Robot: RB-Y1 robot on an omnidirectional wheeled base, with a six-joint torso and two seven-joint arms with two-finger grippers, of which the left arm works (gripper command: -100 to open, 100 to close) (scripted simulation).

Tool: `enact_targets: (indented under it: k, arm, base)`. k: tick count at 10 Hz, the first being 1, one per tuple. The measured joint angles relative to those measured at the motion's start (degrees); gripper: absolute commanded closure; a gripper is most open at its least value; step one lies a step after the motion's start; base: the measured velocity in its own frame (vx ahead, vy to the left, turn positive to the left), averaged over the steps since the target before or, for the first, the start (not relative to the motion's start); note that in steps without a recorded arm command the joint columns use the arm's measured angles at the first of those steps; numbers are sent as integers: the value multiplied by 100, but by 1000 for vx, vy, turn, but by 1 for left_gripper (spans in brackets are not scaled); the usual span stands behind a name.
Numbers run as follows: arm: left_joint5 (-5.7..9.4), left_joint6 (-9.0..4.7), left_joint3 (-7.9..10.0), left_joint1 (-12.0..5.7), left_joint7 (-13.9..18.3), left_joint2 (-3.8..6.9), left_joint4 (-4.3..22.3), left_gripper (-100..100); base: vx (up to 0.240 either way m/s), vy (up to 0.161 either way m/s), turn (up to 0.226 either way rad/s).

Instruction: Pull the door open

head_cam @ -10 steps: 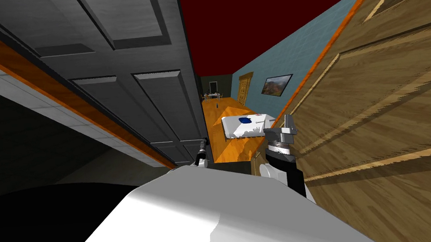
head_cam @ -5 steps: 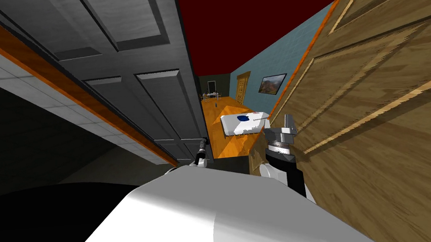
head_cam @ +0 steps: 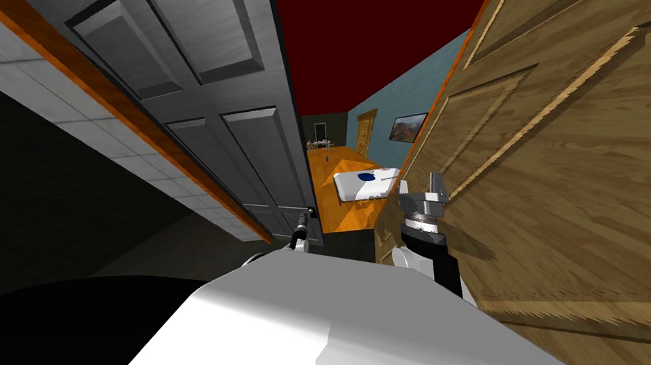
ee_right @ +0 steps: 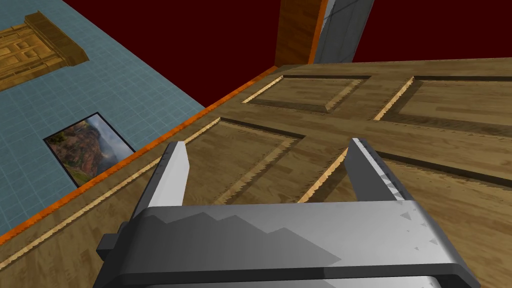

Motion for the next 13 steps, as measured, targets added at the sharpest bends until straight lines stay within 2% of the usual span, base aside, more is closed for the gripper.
enact_targets:
  k: [4,6,7,8,10,13]
  arm:
    - [-70,-4,-100,-13,134,4,3,-100]
    - [-119,29,-167,27,203,19,-101,-100]
    - [-158,25,-219,6,278,22,-81,-100]
    - [-196,15,-270,-6,361,29,-72,-100]
    - [-194,6,-272,-1,378,31,-72,-100]
    - [-174,-64,-264,-19,408,32,-1,-100]
  base:
    - [-199,1,2]
    - [-194,70,-197]
    - [-162,56,-302]
    - [-69,25,-51]
    - [81,-13,237]
    - [206,-35,-36]
